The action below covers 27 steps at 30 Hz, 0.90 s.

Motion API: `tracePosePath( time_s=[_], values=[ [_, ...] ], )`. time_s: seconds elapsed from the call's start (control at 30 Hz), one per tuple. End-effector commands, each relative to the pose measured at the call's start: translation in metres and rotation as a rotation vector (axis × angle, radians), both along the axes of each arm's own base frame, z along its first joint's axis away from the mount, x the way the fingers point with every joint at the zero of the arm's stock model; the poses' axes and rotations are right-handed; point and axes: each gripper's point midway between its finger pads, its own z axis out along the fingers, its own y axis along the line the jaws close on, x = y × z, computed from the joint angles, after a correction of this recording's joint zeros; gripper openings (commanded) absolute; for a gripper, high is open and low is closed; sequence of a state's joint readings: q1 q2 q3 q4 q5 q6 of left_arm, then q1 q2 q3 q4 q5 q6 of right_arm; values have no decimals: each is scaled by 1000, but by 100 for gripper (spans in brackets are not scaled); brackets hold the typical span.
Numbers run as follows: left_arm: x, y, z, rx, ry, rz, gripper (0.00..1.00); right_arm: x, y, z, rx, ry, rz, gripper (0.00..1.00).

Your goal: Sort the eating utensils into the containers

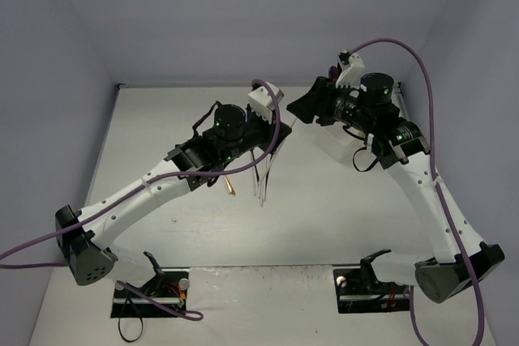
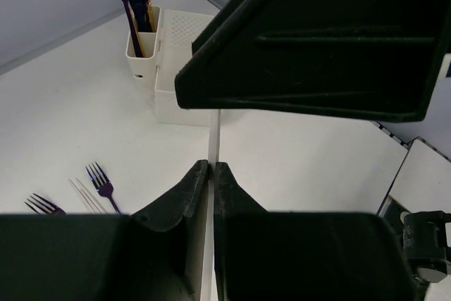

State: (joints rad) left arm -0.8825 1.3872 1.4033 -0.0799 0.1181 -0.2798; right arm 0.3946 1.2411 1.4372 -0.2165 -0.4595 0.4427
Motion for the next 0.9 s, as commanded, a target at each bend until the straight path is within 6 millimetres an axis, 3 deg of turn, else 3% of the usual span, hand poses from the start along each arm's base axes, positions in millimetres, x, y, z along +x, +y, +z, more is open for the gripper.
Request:
tracePosePath(
  time_s=[0.0, 0.23, 0.43, 0.6, 0.63, 0.73, 0.77, 0.87],
  values=[
    [6, -2, 68, -146, -136, 23, 0, 5, 6, 12, 41, -57, 0, 51],
    [5, -8, 71, -162, -135, 2, 0, 6, 3, -9, 15, -27, -19, 38],
    [6, -11, 62, -147, -117, 2, 0, 8, -1, -8, -2, -48, -40, 0],
    [15, -4, 43, -102, -82, 60, 1, 13, -9, -1, -25, -87, -84, 0],
    [17, -2, 38, -91, -73, 81, 7, 14, -12, 0, -34, -97, -98, 0],
    [24, 12, 16, -37, -36, 158, 38, 20, -24, 7, -68, -139, -155, 0],
    [27, 17, 11, -27, -29, 184, 50, 23, -31, 9, -85, -157, -185, 0],
    [34, 39, -11, 23, 17, 271, 73, 34, -58, 17, -145, -202, -290, 0]
  ],
)
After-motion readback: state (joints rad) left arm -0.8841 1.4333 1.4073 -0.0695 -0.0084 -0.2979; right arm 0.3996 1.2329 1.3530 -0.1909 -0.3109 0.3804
